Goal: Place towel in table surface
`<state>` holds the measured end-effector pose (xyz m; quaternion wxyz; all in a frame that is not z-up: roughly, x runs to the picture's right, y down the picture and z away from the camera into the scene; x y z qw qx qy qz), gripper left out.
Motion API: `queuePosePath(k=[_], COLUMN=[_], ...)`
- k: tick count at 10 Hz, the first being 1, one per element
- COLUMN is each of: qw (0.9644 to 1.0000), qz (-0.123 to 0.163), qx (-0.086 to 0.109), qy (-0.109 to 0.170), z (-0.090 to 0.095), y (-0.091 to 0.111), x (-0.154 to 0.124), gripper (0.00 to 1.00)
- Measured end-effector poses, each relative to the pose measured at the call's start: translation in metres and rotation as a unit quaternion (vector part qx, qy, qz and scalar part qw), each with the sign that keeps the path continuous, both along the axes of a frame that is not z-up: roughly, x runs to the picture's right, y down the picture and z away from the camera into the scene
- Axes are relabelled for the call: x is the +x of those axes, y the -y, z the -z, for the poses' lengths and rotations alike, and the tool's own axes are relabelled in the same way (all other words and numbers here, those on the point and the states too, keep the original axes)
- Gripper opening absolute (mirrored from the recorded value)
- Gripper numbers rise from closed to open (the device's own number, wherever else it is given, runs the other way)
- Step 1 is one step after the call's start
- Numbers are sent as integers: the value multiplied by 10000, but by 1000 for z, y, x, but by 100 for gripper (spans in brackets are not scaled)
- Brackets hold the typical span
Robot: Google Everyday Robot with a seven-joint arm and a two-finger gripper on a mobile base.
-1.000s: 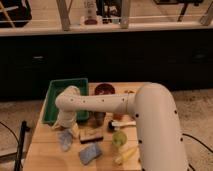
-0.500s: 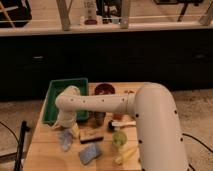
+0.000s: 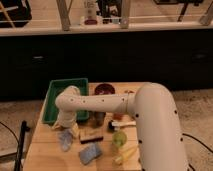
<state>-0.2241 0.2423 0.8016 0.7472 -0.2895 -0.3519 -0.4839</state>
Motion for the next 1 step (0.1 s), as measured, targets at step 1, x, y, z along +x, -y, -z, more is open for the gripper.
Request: queuePosePath(k=[1], qw=[10000], qz=[-1], qx=[0], qy=[0], z=[0], y=[0], x=[0], gripper=[80])
